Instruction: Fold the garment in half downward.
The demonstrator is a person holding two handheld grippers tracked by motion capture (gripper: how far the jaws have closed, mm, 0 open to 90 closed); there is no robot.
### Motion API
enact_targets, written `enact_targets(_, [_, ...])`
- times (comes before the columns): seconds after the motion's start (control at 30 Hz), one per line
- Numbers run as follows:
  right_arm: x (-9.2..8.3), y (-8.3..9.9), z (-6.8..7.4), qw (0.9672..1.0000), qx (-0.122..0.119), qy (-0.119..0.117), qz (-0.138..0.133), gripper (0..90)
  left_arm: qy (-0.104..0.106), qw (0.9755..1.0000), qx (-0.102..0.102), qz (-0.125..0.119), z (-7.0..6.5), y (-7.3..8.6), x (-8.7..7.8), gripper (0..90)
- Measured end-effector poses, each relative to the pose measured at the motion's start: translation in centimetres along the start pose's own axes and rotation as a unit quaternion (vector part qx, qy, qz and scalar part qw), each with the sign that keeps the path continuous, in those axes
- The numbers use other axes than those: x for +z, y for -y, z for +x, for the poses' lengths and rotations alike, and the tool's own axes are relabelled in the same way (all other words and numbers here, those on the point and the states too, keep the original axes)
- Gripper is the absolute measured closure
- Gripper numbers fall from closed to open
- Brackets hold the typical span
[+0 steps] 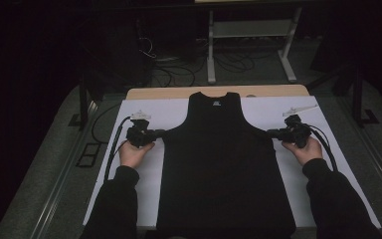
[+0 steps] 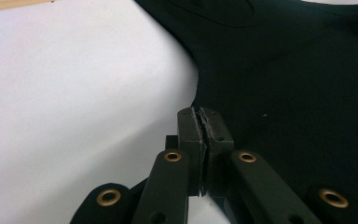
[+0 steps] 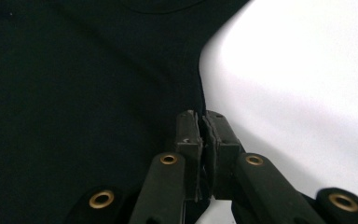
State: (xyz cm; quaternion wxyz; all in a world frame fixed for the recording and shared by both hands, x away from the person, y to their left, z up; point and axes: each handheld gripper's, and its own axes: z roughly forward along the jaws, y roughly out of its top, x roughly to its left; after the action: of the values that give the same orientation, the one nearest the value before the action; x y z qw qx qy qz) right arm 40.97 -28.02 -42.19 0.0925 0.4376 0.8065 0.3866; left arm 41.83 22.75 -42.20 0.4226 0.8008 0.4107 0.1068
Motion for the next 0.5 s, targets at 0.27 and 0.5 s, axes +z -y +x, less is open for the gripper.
enact_targets(0.27, [-0.7, 0.4, 0.5, 1.0000, -0.003, 0.001, -0.006, 84.0, 0.002, 0.9999, 0.010, -0.003, -0.8, -0.1, -0.8, 86.7])
enact_targets(0.5, [-1.5, 0.5, 1.1, 0.9998, -0.001, -0.003, -0.017, 84.0, 0.001, 1.0000, 0.005, -0.005, -0.9, 0.4, -1.6, 86.7])
